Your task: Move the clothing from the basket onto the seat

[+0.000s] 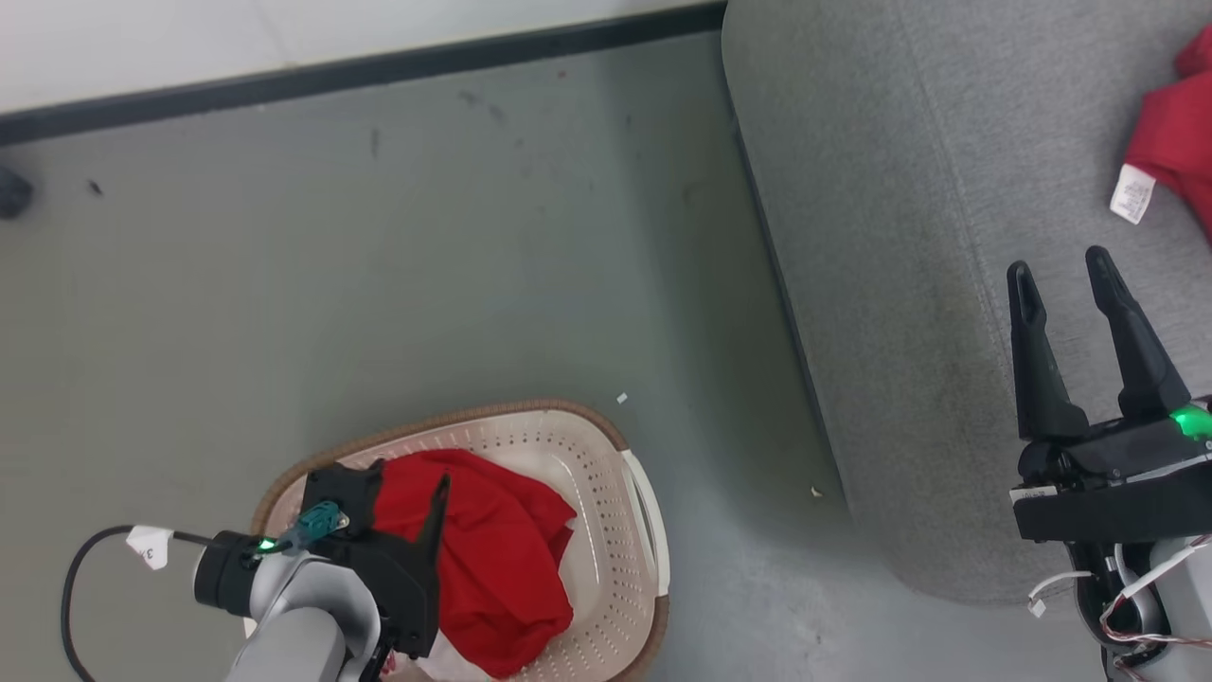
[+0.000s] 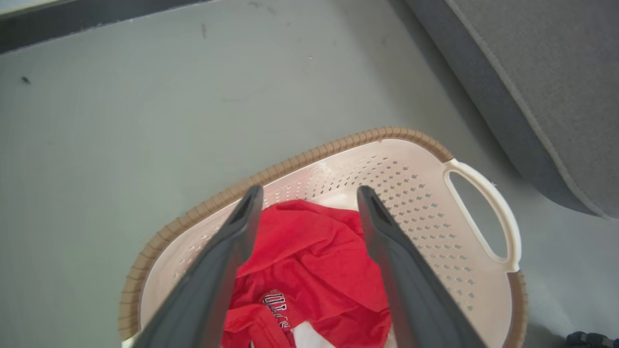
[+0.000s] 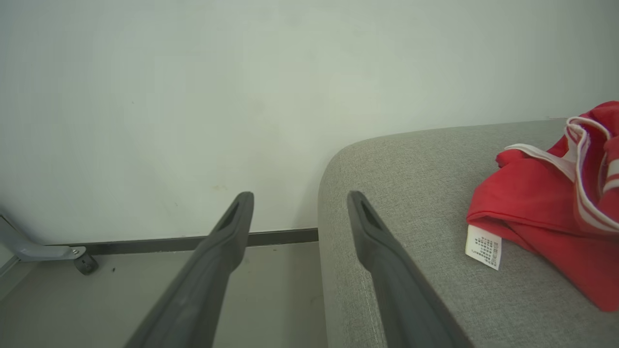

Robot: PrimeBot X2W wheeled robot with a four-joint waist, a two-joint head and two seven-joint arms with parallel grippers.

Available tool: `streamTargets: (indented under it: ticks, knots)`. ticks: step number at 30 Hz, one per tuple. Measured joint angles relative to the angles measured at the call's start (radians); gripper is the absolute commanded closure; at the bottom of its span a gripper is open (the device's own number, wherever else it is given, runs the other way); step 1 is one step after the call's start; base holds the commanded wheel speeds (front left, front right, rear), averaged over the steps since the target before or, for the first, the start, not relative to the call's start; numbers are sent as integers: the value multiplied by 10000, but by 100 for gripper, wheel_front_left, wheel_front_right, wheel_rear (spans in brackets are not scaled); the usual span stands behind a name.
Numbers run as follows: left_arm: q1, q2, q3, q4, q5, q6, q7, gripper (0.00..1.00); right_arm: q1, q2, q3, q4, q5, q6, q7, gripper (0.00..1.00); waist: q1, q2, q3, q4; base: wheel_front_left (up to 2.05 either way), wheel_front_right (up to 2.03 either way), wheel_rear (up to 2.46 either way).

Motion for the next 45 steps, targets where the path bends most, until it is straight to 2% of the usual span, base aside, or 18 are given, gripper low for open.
streamTargets:
  ticks: [10, 22, 45]
  knots:
    - [-962, -230, -431, 1340, 291, -174, 617, 0, -441, 173, 15, -265, -211, 61, -2, 0, 0, 0, 1033, -86, 0, 0, 0]
    - [-2011, -251, -790, 2451, 723, -339, 993, 0, -1152, 326, -8, -518, -351, 121, -2, 0, -1, 0, 2378, -242, 0, 0, 0]
    - [-3398, -297, -1273, 4040, 1354, -245, 1179, 0, -1598, 1103, 236, -669, -520, 148, -13, 0, -2, -1, 3919, -1106, 0, 0, 0]
